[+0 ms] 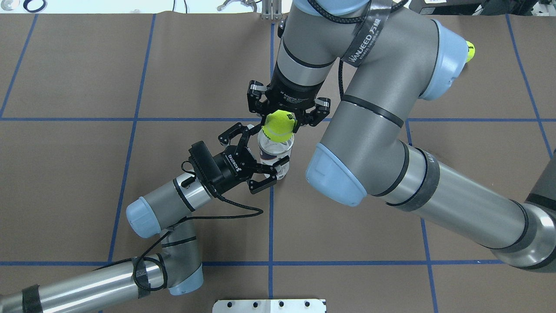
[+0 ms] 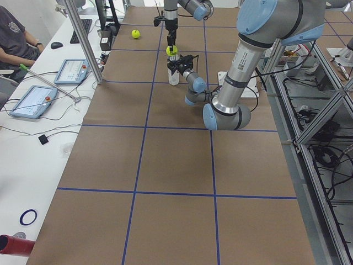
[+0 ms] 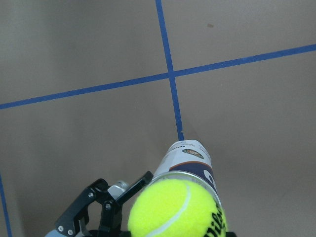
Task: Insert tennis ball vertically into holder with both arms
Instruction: 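Open the right gripper to drop the ball into the can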
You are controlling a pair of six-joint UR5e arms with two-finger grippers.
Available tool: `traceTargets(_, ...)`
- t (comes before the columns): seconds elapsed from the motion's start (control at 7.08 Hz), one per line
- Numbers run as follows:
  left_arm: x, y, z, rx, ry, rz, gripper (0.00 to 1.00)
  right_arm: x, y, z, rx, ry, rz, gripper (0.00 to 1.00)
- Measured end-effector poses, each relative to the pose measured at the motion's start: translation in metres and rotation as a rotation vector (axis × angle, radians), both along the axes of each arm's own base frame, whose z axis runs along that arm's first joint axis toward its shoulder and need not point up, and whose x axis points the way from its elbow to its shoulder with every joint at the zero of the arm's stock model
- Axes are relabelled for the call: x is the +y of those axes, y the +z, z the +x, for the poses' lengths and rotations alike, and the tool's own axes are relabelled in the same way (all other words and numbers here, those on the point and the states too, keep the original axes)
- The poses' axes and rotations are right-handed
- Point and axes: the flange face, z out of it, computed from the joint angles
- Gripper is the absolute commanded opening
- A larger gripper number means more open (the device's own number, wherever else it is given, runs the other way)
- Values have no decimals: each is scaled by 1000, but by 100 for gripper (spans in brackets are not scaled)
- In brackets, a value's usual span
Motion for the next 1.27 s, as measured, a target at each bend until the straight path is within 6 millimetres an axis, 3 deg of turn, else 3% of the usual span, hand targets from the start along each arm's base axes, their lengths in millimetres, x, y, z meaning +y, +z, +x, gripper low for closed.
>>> traceTargets(0.14, 0, 0, 0, 0, 0, 0, 99, 2, 0, -1, 0, -3, 1, 57)
traceTargets(0.28, 0, -1, 0, 1, 0, 0, 99, 4, 1, -3, 1, -7, 1, 99)
traceTargets(0.99, 0, -1, 0, 1, 1, 0, 99, 7, 1, -6, 7, -4, 15, 99)
traceTargets(1.27, 0, -1, 0, 1, -1, 0, 99, 1, 20, -2, 28, -9, 20, 100)
